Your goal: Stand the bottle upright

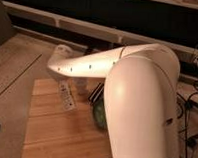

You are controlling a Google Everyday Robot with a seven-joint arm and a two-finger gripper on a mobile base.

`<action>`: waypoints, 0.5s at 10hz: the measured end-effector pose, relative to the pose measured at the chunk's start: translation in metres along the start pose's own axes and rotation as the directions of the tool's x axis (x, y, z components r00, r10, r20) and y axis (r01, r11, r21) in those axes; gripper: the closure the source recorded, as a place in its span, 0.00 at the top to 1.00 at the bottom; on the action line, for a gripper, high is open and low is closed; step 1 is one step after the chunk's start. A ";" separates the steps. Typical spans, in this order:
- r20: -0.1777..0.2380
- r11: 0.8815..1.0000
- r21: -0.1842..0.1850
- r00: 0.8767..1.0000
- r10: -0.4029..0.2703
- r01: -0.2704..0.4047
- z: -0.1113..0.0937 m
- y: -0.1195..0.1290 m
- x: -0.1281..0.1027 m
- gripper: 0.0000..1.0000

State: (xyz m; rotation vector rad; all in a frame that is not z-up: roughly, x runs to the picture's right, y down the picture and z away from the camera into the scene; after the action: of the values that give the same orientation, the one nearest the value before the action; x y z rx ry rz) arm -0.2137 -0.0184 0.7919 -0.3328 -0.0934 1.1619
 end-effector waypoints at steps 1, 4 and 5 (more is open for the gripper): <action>0.028 0.999 -0.010 0.999 -0.033 0.033 -0.004 0.005 -0.007 0.02; 0.114 0.997 -0.050 0.992 -0.046 0.052 -0.017 0.003 -0.025 0.02; 0.148 0.996 -0.071 0.988 -0.048 0.059 -0.023 0.001 -0.032 0.02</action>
State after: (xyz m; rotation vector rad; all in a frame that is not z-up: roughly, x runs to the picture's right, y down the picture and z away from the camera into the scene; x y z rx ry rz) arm -0.2219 -0.0517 0.7723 -0.3095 -0.2732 1.1303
